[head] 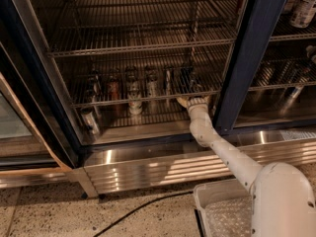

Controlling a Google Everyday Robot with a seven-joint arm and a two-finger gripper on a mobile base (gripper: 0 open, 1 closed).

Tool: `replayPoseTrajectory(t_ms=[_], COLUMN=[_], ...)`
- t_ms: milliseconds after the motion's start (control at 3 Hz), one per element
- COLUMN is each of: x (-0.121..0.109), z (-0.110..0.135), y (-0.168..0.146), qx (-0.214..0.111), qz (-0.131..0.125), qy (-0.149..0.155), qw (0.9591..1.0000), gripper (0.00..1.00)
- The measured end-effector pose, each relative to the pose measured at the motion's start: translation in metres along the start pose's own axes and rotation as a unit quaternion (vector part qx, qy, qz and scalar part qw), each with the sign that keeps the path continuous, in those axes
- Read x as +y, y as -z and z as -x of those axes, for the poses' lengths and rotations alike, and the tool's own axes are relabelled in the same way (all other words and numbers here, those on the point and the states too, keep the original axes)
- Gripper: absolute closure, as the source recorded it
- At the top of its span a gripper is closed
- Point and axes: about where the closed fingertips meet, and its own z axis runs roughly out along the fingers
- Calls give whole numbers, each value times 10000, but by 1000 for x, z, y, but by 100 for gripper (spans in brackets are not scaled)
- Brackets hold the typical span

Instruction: Pick pepsi can from bottom shelf of fridge

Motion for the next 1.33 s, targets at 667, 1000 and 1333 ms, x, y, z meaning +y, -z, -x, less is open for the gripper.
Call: replayPoseTrajectory(t_ms=[667,1000,1333], x=[-7,-13,-12], z=[-8,-13,-13], y=[-2,-4,-4], qx=[90,158,158], qz=[-109,-196,-196], qy=[-48,-77,-77], qw=[9999,9997,9997], gripper=[7,26,50])
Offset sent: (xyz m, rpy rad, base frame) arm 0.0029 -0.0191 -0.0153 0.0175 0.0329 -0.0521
